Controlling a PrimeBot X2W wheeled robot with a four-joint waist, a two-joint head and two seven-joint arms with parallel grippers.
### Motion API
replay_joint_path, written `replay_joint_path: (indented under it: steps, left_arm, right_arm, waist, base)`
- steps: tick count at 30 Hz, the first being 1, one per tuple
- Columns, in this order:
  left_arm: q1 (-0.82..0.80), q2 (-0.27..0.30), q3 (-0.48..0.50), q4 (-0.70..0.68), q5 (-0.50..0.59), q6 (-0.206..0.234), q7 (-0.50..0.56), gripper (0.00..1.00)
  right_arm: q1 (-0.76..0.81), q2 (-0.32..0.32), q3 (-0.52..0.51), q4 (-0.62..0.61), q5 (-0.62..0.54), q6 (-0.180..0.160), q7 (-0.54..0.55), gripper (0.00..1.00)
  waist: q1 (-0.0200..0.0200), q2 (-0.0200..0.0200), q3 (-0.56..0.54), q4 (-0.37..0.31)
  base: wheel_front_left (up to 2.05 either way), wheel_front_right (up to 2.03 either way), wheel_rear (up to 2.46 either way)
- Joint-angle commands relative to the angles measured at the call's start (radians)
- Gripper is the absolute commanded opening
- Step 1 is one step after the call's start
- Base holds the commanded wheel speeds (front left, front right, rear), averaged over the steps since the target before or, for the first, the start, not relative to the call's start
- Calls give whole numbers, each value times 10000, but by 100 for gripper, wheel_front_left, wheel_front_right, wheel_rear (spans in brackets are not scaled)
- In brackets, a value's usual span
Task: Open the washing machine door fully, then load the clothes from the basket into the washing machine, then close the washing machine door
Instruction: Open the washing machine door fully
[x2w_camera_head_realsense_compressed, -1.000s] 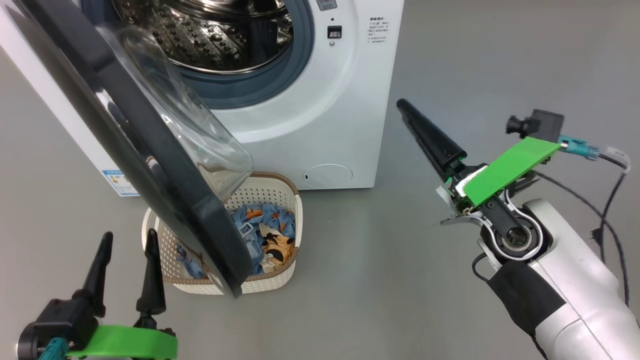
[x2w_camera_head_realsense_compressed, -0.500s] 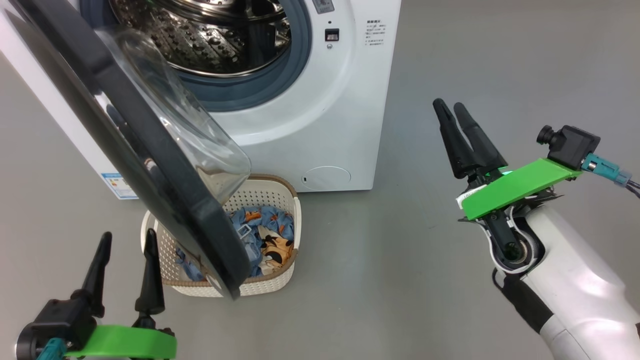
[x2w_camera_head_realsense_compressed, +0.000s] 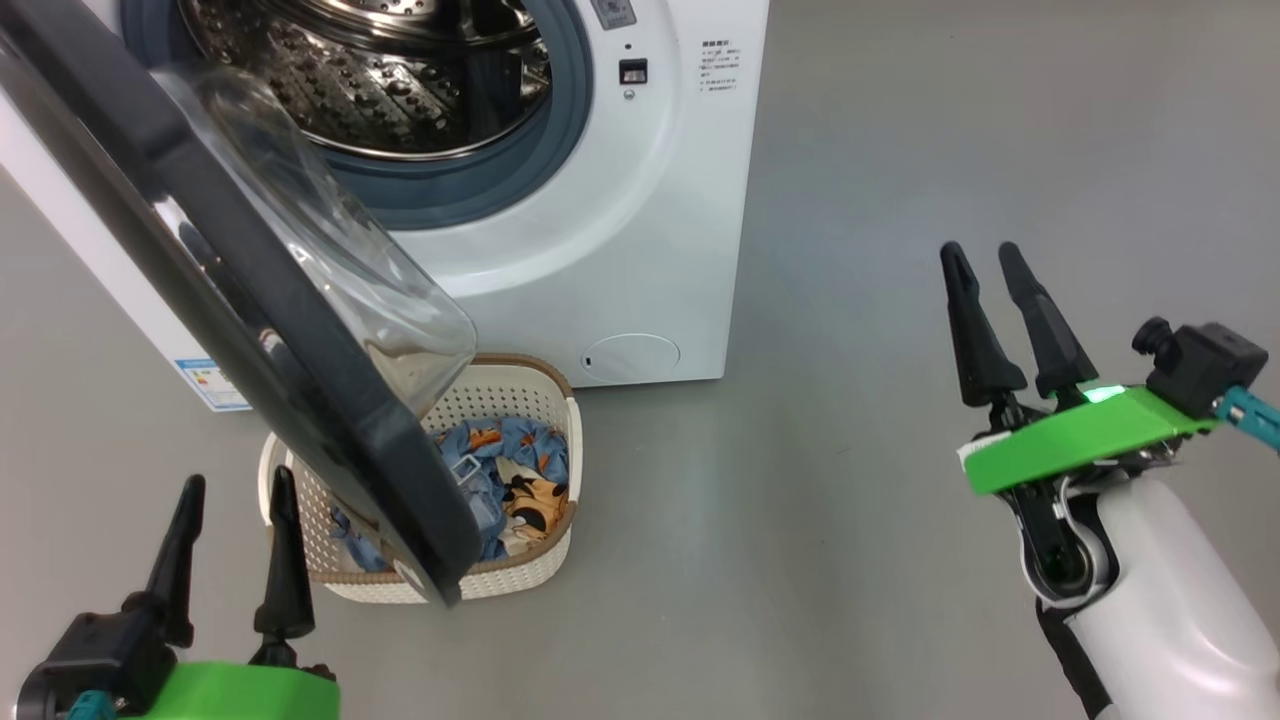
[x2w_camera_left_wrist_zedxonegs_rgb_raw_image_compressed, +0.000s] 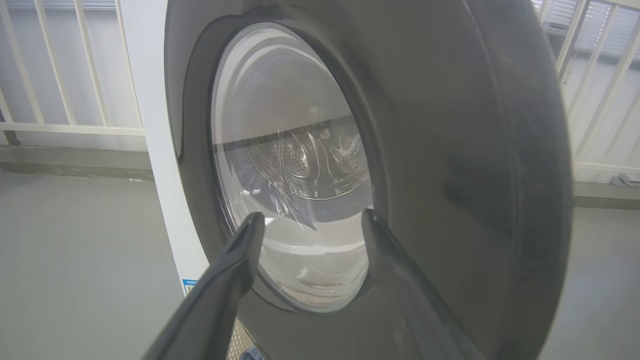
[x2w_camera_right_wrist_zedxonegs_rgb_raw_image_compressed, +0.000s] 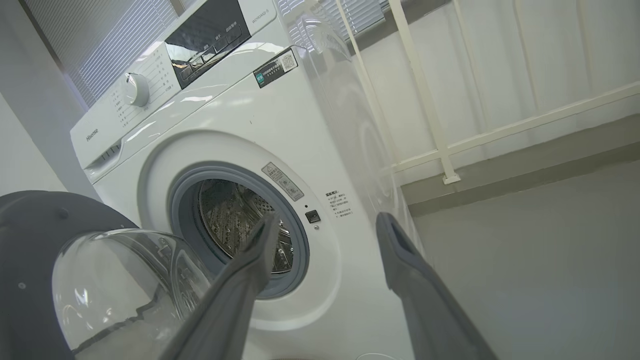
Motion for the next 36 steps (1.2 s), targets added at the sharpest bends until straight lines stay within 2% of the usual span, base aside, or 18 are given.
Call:
replay_joint_path:
  steps: [1,7,17,36]
  left_arm:
    - [-141,171,331,-303,-38,-15,-63,100]
    - [-127,171,401,-337,-9,-15,-63,100]
    - [-31,171,420,-388,6,47,-63,100]
    - [218,171,230,-258,472,70,-63,100]
  right_arm:
    - [28,97,123,-345,-170,29,-72,100]
    - [1045,243,-617,-1248,-2146,29,-73,100]
    - [2408,491,-973,-2038,-4131,29,-73,100]
    - [3384,1325,-2159,-2224,-5774,29,-74,100]
  waist:
    - [0,-1,2,-18]
    - [0,-1,26,-56]
    - [0,-1,-34,-10]
    - [0,-1,-151,10]
  base:
    - [0,0,0]
    - [0,0,0]
    - [0,0,0]
    - [0,0,0]
